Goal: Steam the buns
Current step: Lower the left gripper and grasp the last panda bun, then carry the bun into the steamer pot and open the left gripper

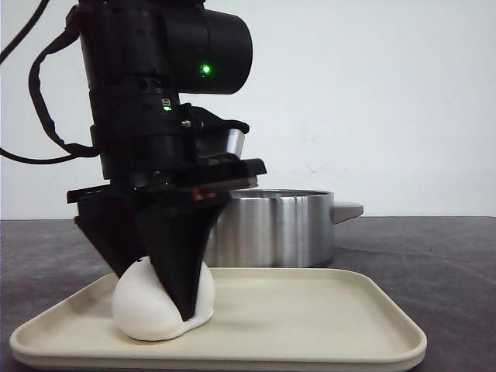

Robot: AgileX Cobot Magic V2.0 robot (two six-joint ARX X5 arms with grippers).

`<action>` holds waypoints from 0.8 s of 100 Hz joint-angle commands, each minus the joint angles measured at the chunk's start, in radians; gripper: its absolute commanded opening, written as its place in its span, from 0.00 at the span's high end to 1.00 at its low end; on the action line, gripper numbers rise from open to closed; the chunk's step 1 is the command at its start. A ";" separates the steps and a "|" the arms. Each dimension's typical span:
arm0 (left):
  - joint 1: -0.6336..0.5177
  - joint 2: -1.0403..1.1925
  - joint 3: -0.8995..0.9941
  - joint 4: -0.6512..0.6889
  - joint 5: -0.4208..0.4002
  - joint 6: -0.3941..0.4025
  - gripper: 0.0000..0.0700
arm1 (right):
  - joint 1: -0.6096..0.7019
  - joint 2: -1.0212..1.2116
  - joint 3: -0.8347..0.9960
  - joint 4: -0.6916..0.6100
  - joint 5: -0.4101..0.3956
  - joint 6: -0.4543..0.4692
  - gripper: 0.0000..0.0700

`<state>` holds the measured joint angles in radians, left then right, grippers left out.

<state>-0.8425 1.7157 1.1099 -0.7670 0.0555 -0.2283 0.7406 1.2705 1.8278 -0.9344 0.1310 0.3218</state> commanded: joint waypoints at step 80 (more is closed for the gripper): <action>0.107 -0.130 0.389 0.081 -0.033 0.067 1.00 | 0.060 0.010 0.016 0.020 0.001 0.038 0.98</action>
<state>-0.7456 1.5360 1.4776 -0.6979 0.0238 -0.1711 0.7826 1.2705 1.8278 -0.9264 0.1310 0.3447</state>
